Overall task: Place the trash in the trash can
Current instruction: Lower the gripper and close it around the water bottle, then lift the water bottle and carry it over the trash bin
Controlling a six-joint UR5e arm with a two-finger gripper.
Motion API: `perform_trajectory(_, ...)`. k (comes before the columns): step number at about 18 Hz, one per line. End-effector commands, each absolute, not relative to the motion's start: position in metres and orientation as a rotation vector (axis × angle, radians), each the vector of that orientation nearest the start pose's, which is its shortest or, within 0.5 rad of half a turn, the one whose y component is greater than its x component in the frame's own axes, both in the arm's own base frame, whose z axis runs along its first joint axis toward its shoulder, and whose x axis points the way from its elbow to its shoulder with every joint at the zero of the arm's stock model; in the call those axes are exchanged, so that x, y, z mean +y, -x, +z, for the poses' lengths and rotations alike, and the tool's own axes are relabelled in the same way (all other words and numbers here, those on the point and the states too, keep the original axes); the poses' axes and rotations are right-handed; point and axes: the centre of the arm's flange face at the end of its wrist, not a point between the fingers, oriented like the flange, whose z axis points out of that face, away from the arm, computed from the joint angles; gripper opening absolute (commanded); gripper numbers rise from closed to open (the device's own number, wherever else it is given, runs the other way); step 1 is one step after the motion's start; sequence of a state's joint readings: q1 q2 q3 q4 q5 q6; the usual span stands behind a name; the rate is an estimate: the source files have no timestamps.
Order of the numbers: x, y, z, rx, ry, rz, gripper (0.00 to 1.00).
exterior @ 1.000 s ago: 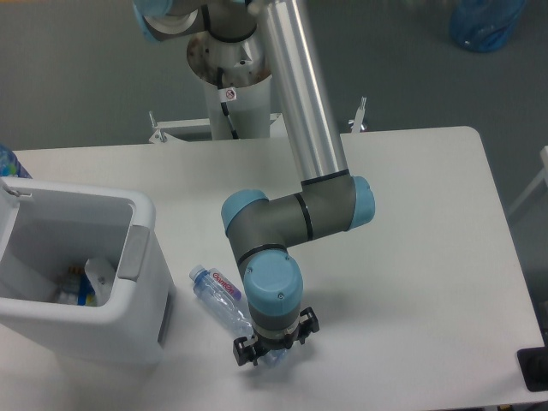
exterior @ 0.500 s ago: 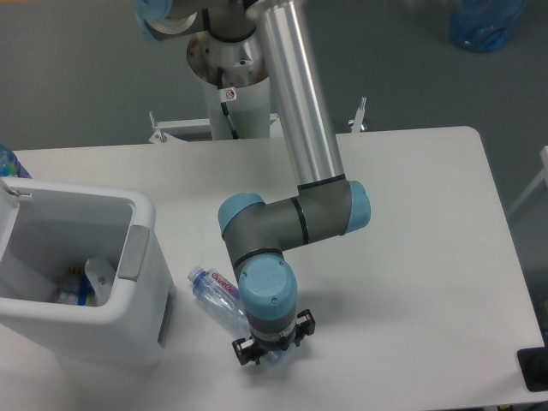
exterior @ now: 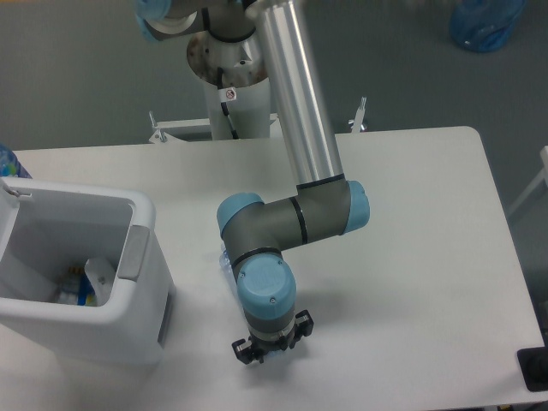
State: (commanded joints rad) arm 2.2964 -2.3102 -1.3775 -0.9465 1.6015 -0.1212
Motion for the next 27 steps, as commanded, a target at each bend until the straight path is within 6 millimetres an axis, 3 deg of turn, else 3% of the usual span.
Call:
perform_trajectory(11,0.631,0.384,0.182,-1.246,2.812,0.081,0.52)
perform_trajectory(14,0.632,0.385,0.198,-1.206,2.8,0.093,0.52)
perform_trajectory(20,0.639,0.402,0.278,-1.046,2.684,0.168,0.52)
perform_trajectory(27,0.645,0.423,0.418,-0.964,2.418,0.251,0.52)
